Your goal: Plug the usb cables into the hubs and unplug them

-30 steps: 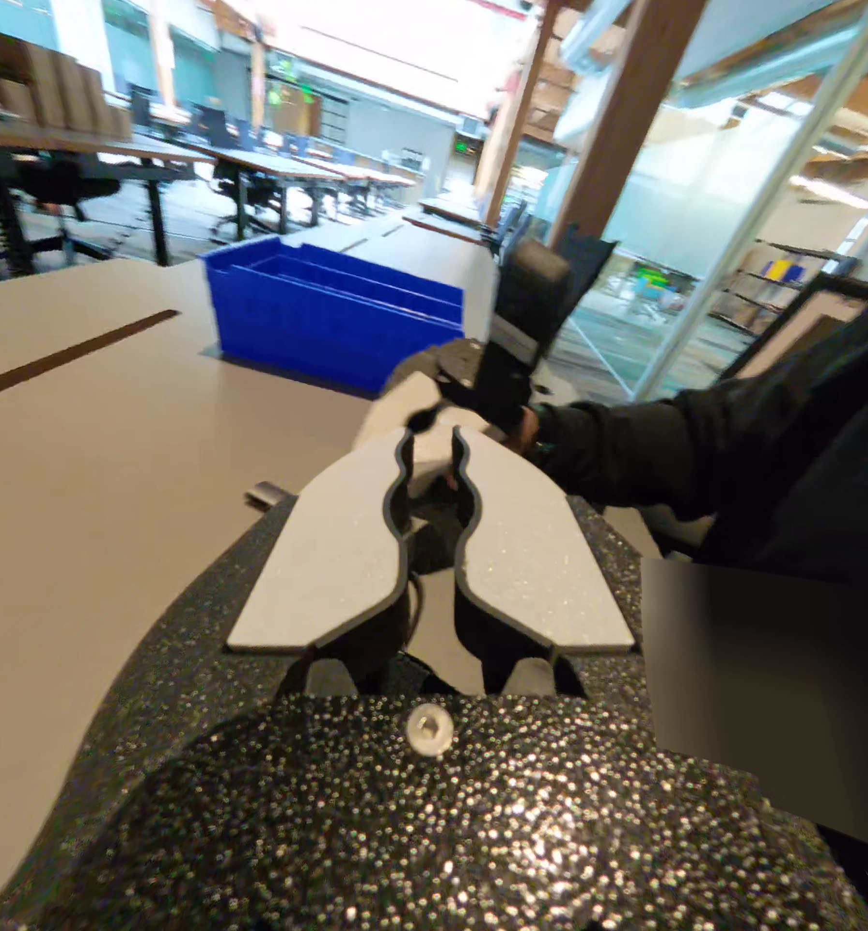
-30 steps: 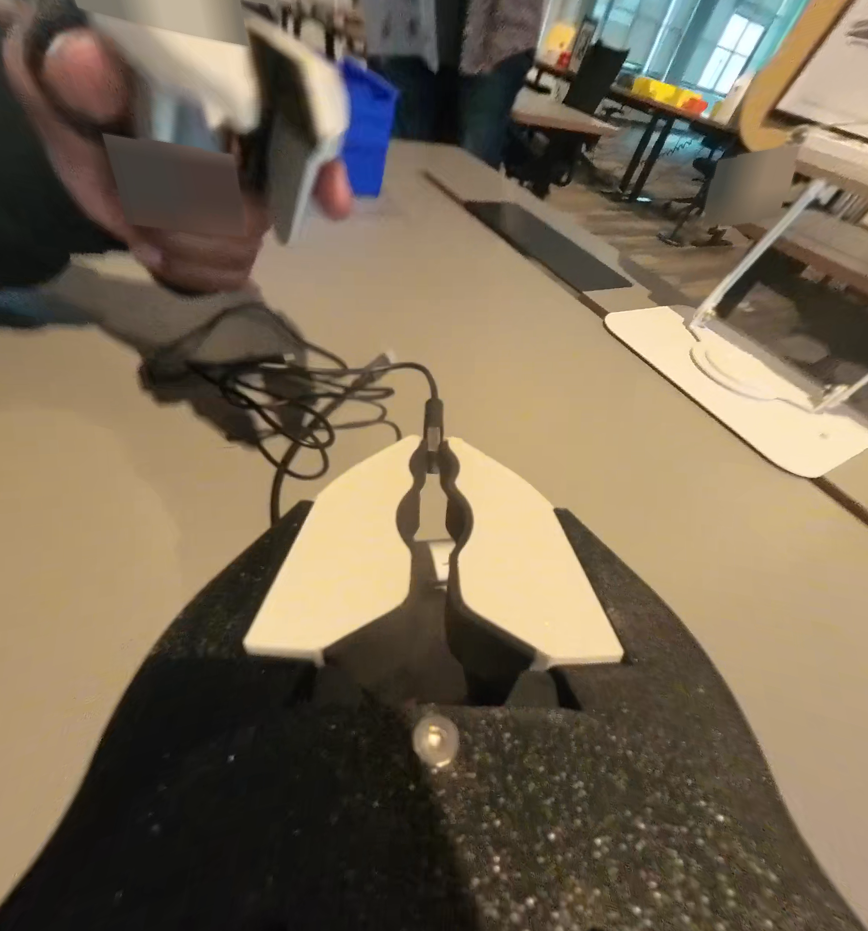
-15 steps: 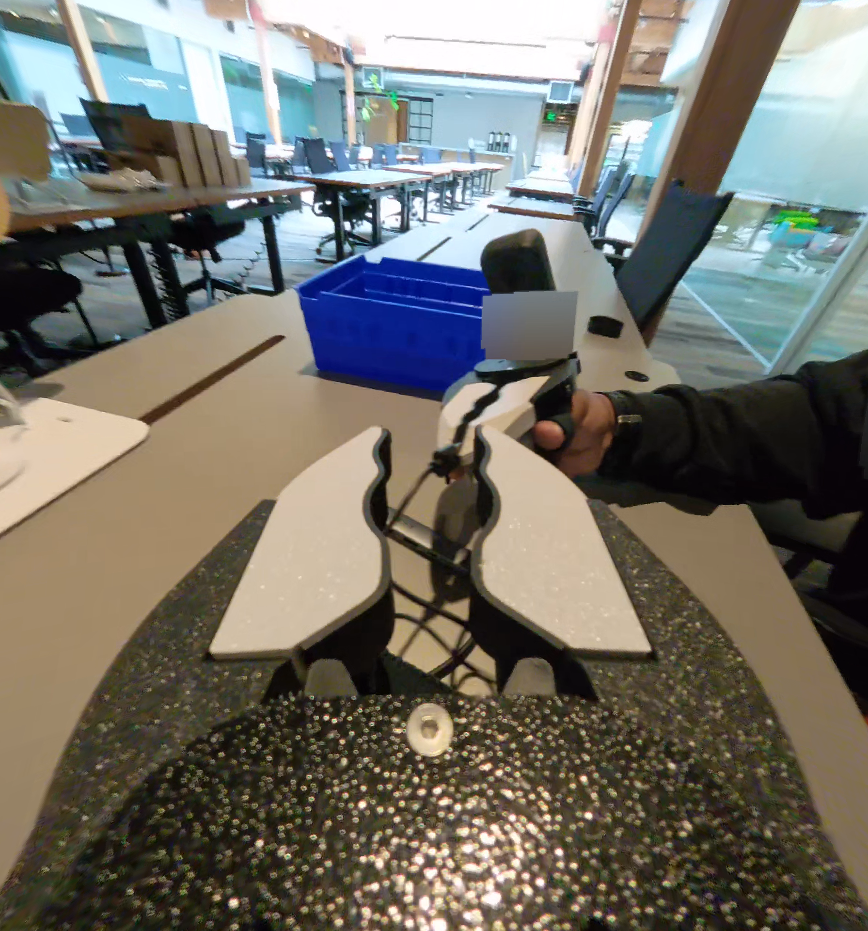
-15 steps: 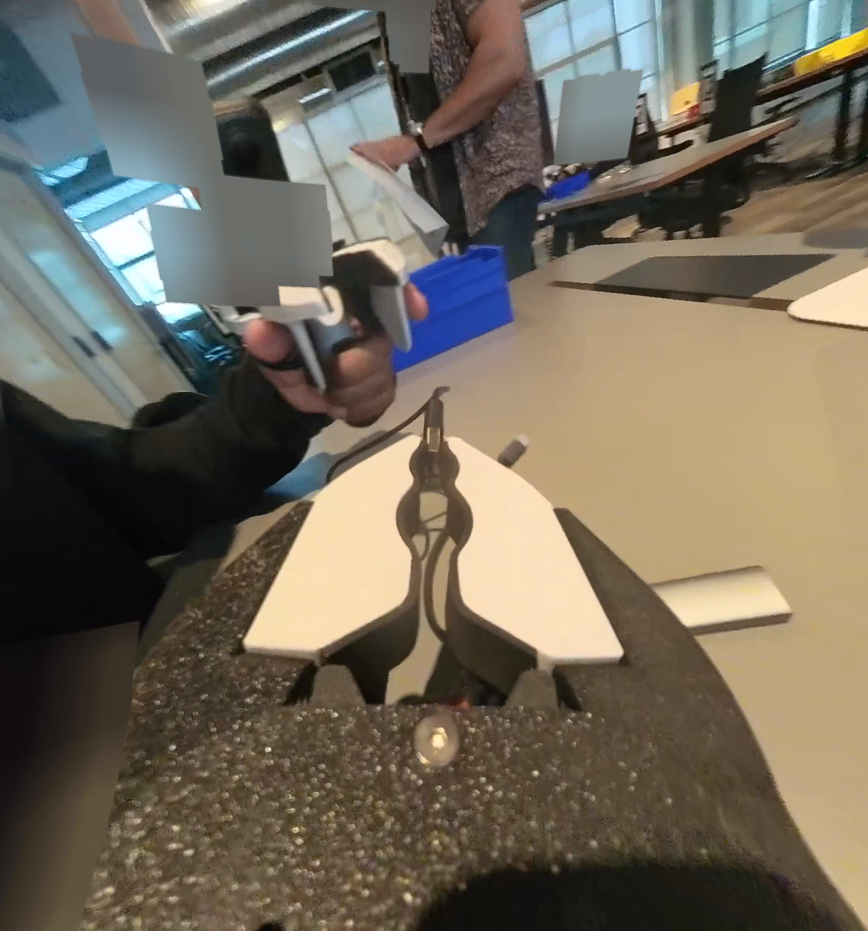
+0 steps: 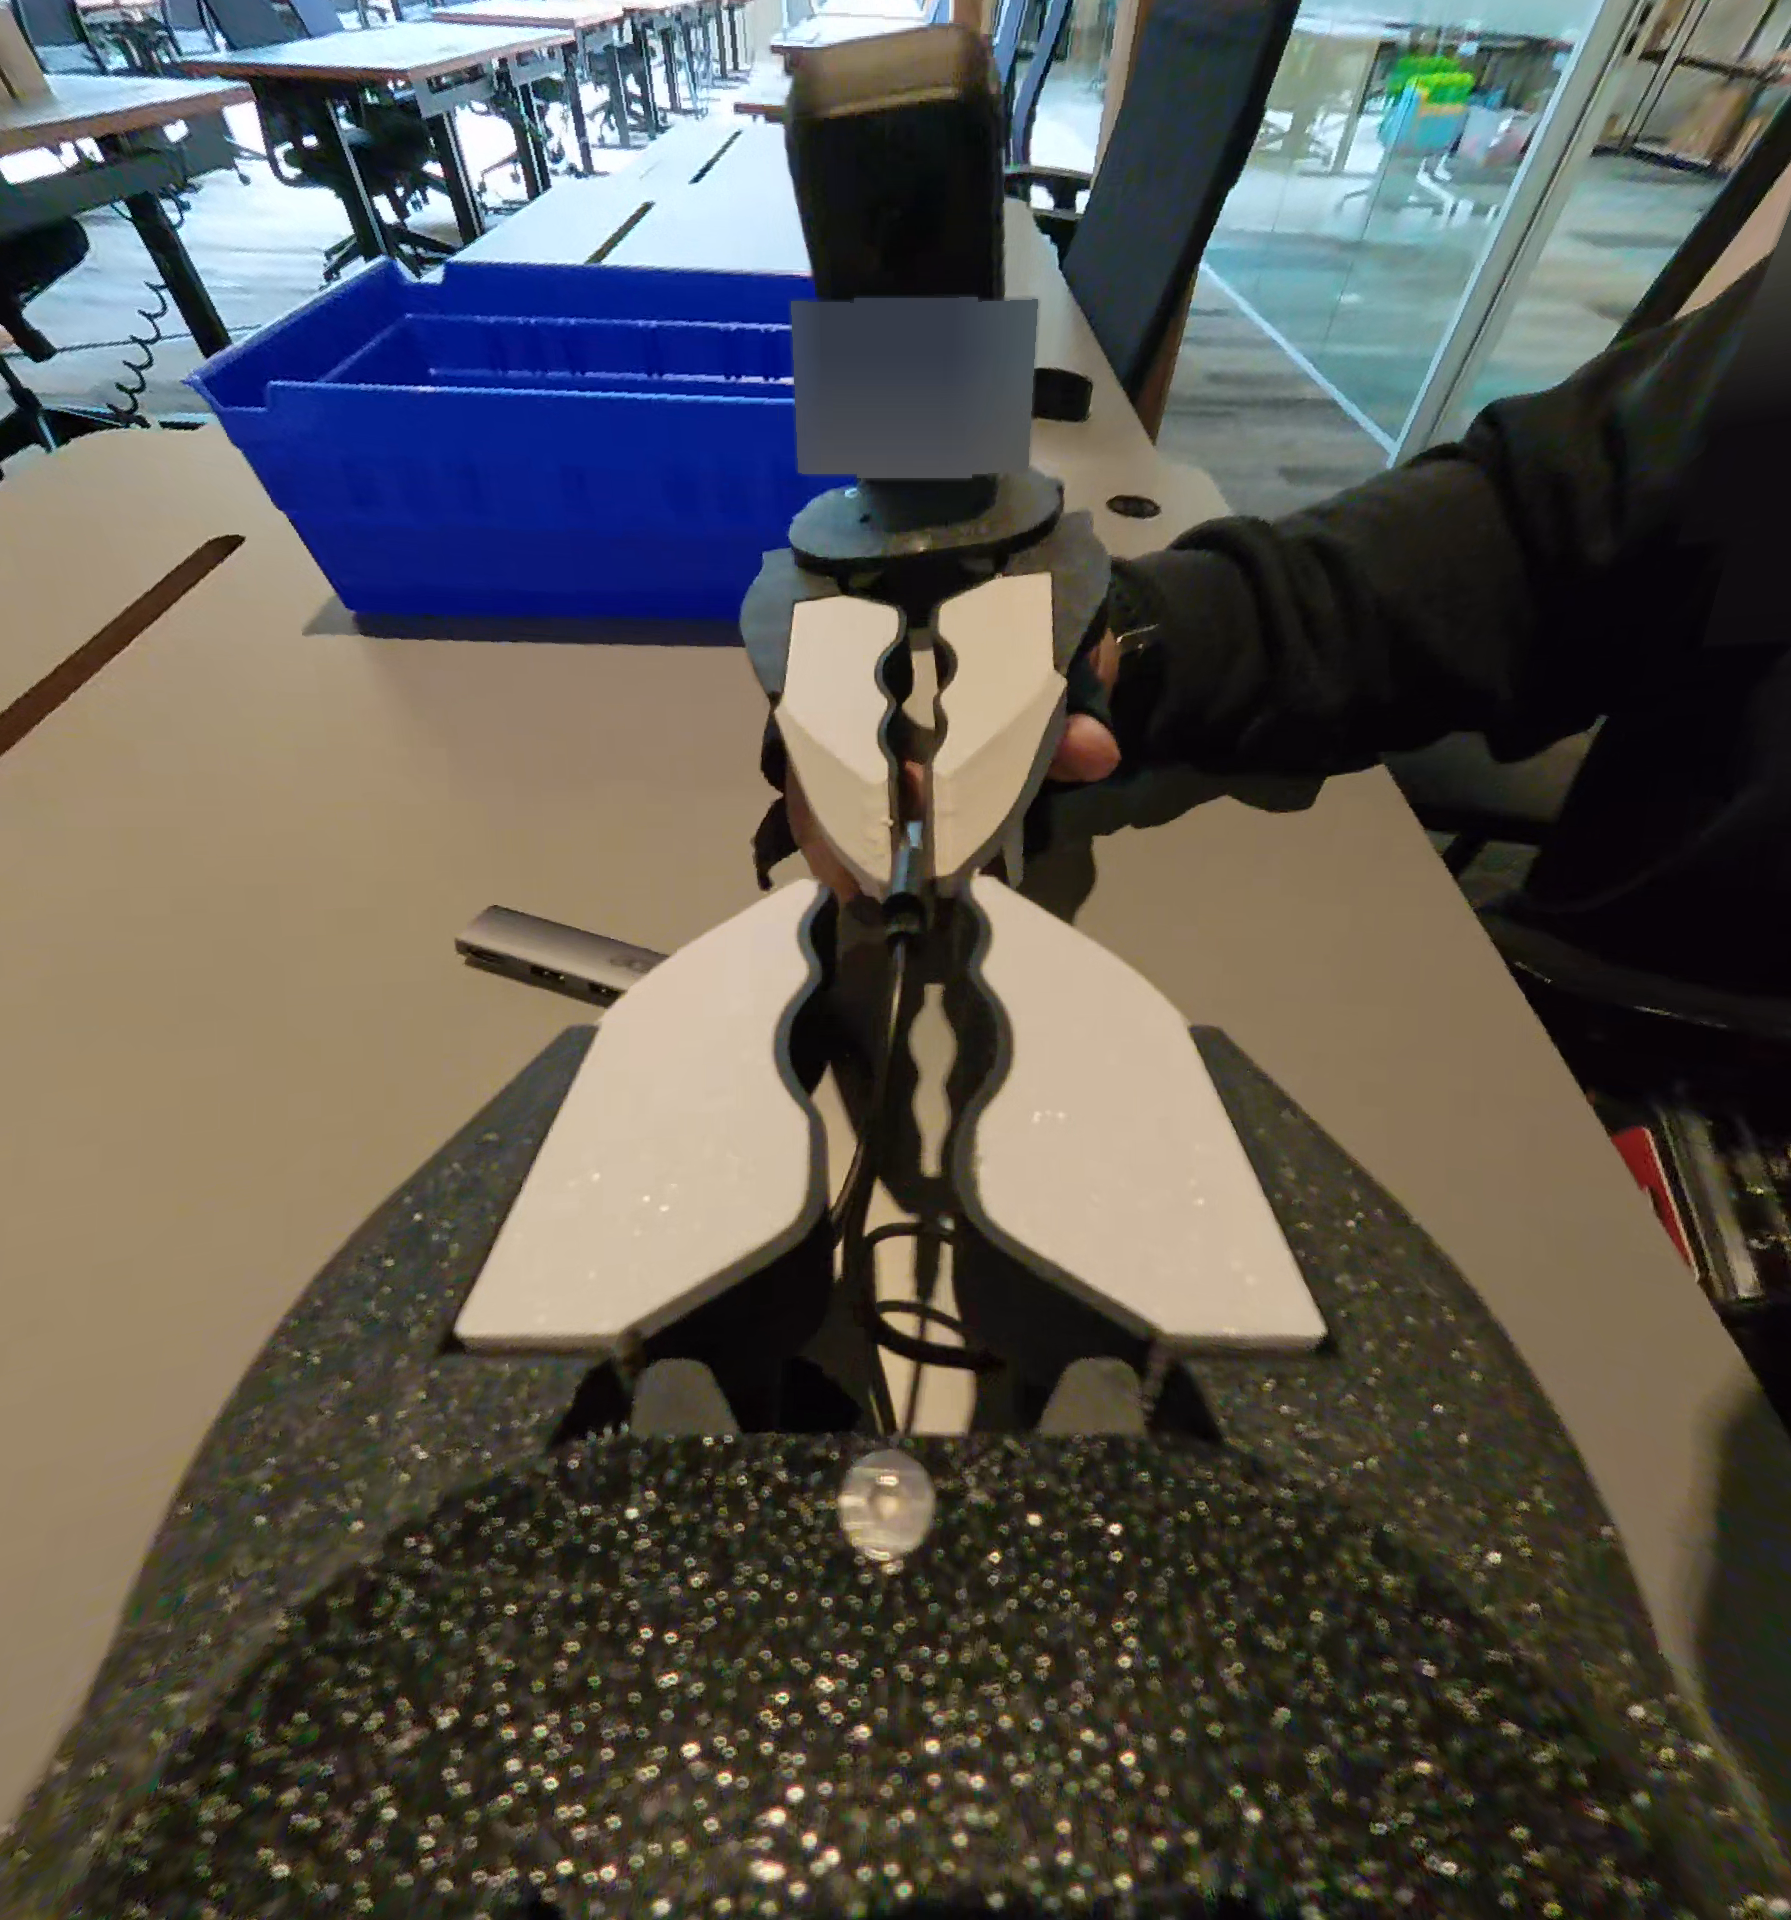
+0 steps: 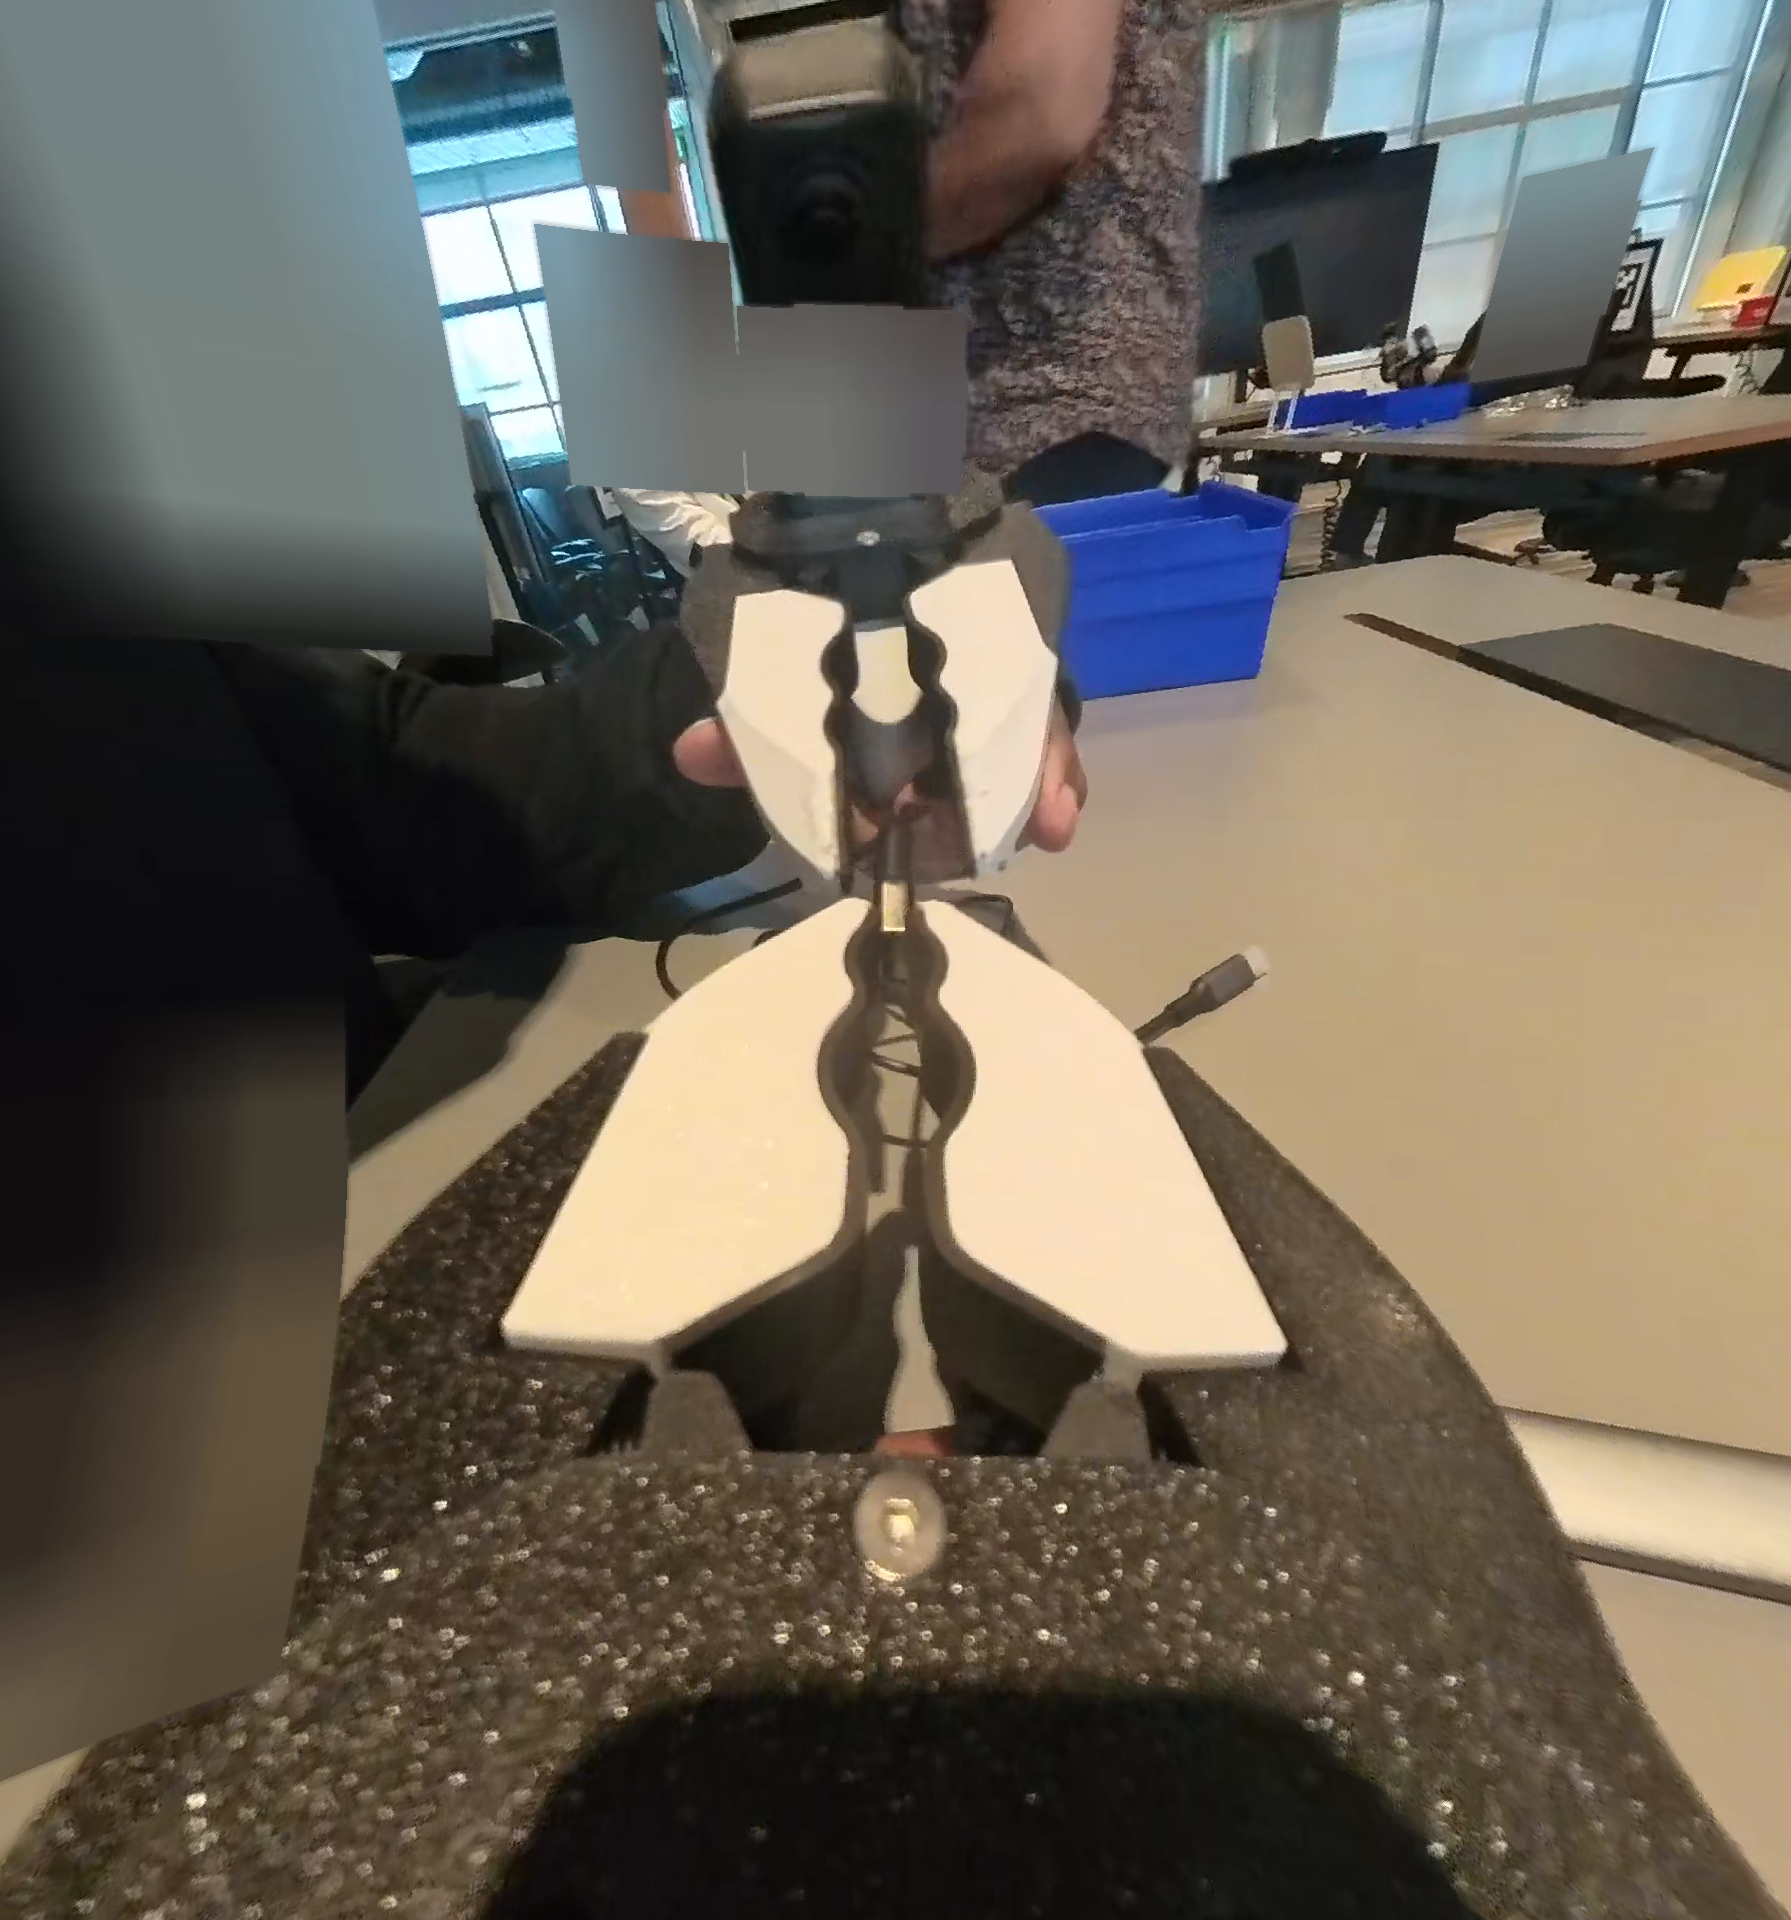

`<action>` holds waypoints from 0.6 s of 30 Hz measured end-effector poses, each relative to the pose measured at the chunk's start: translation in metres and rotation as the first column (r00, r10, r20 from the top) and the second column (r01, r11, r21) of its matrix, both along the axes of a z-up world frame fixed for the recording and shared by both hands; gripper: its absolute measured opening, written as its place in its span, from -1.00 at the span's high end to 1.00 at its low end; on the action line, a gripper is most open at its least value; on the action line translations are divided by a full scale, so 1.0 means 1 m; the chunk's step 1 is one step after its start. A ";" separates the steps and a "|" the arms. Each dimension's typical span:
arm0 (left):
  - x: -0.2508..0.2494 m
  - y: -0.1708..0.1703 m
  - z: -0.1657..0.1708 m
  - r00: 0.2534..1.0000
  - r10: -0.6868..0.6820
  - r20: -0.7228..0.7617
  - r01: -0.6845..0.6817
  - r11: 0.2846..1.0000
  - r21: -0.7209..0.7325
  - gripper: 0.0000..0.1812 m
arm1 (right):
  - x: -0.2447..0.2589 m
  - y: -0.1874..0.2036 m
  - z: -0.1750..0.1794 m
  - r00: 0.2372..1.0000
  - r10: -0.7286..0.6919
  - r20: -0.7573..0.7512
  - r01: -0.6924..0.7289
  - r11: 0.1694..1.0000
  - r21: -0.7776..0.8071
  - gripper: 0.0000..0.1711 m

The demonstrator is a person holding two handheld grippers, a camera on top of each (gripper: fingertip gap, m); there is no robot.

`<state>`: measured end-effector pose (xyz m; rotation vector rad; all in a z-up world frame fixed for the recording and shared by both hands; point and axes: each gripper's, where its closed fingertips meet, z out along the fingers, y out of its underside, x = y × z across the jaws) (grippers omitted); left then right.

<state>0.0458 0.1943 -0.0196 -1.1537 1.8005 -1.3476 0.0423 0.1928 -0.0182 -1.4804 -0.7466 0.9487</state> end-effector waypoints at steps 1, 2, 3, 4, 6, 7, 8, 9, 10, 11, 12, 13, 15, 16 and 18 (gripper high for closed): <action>0.000 0.000 -0.001 1.000 -0.003 -0.004 0.003 1.000 -0.004 0.79 | 0.000 0.000 0.000 1.000 -0.001 -0.001 0.001 1.000 0.001 0.95; 0.001 0.000 -0.002 1.000 -0.003 -0.002 0.003 1.000 -0.006 0.80 | 0.001 0.001 0.000 1.000 -0.004 -0.002 0.004 1.000 0.004 0.95; 0.001 0.000 -0.002 1.000 -0.001 0.001 0.001 1.000 -0.012 0.80 | 0.001 0.001 0.001 1.000 -0.007 -0.003 0.007 1.000 0.007 0.95; 0.002 0.000 -0.002 1.000 -0.003 0.003 0.003 1.000 -0.023 0.81 | 0.001 0.001 0.001 1.000 -0.010 -0.004 0.010 1.000 0.010 0.95; 0.002 -0.001 -0.001 1.000 -0.007 0.007 0.008 0.999 -0.043 0.82 | 0.002 0.001 0.002 1.000 -0.013 0.000 0.013 1.000 0.016 0.95; 0.002 -0.001 -0.001 1.000 -0.009 0.005 0.009 0.999 -0.047 0.82 | 0.001 0.001 0.001 1.000 -0.015 0.003 0.014 1.000 0.019 0.95; 0.003 -0.002 -0.002 1.000 -0.011 0.001 0.011 0.999 -0.048 0.82 | 0.001 0.001 0.001 1.000 -0.016 0.007 0.015 1.000 0.020 0.95; 0.003 -0.002 -0.003 1.000 -0.012 -0.002 0.012 0.999 -0.048 0.82 | 0.001 0.001 0.000 1.000 -0.016 0.012 0.015 1.000 0.020 0.95; 0.003 -0.003 -0.004 1.000 -0.013 -0.005 0.013 0.999 -0.049 0.82 | 0.000 0.001 0.000 1.000 -0.015 0.017 0.014 1.000 0.020 0.95; 0.003 -0.003 -0.004 1.000 -0.015 -0.007 0.015 0.999 -0.051 0.82 | 0.000 0.001 -0.001 1.000 -0.015 0.021 0.015 1.000 0.021 0.95; 0.004 -0.004 -0.005 1.000 -0.017 -0.008 0.016 0.998 -0.054 0.82 | 0.000 0.001 -0.001 1.000 -0.016 0.023 0.016 1.000 0.022 0.95; 0.004 -0.004 -0.004 1.000 -0.017 -0.008 0.016 0.998 -0.058 0.83 | 0.000 0.001 -0.001 1.000 -0.019 0.024 0.018 1.000 0.023 0.95; 0.004 -0.003 -0.003 1.000 -0.011 -0.006 0.010 0.998 -0.070 0.85 | 0.001 0.002 -0.001 0.999 -0.023 0.023 0.022 0.999 0.023 0.95; 0.004 -0.002 -0.003 1.000 -0.011 -0.004 0.011 0.997 -0.079 0.86 | 0.001 0.002 -0.001 0.999 -0.023 0.024 0.022 0.999 0.023 0.95; 0.004 -0.002 -0.002 1.000 -0.013 -0.005 0.013 0.995 -0.098 0.89 | 0.001 0.003 -0.002 0.999 -0.029 0.029 0.028 0.999 0.022 0.95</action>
